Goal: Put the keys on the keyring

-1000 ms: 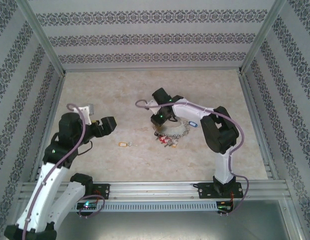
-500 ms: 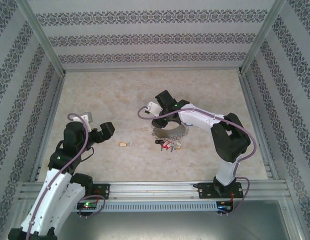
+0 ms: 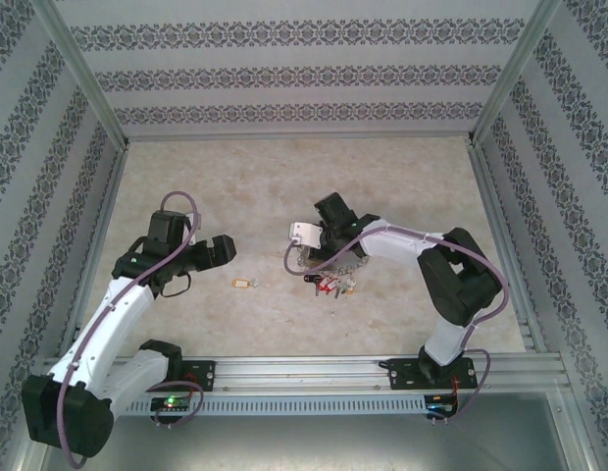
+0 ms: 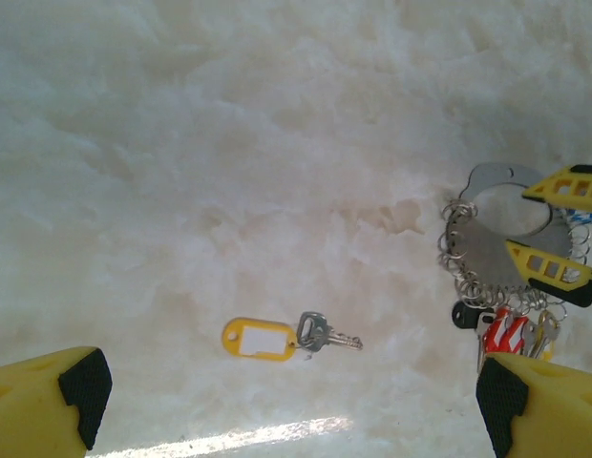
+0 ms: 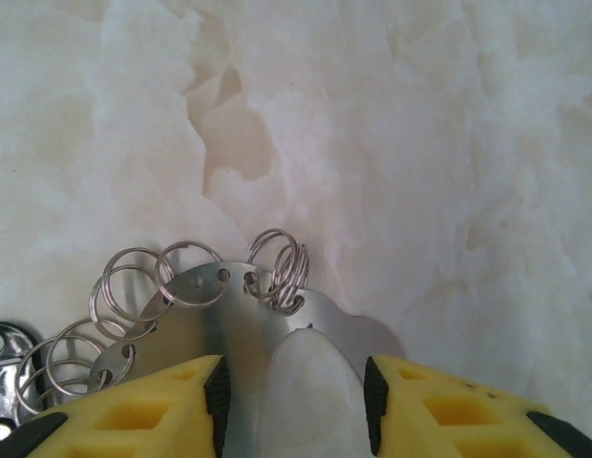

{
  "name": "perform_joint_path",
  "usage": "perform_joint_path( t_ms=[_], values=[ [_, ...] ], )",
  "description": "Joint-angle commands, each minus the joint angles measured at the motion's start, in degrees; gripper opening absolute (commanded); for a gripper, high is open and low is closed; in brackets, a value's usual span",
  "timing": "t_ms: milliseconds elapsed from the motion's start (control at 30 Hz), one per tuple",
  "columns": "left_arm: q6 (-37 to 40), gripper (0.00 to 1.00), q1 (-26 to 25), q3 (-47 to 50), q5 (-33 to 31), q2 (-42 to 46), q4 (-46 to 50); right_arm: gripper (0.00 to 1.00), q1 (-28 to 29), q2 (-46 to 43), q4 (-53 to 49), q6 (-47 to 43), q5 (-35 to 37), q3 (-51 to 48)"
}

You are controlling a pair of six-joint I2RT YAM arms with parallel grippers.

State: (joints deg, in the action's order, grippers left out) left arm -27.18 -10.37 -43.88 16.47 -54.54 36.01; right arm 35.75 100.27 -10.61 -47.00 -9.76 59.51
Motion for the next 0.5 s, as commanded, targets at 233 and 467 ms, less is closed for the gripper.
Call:
perform_joint_path(
  t_ms=[233, 467],
  values=[
    [-0.09, 0.99, 0.78, -2.11, 2.47, -2.54, 2.57, 0.46, -3.47, -6.85, 9.94, 0.98, -5.18, -4.27],
    [0.00, 0.99, 0.77, -2.28, 2.43, -2.90, 2.49, 0.43, -4.92, 0.34, -2.02, -4.35, -3.10, 2.56]
  ],
)
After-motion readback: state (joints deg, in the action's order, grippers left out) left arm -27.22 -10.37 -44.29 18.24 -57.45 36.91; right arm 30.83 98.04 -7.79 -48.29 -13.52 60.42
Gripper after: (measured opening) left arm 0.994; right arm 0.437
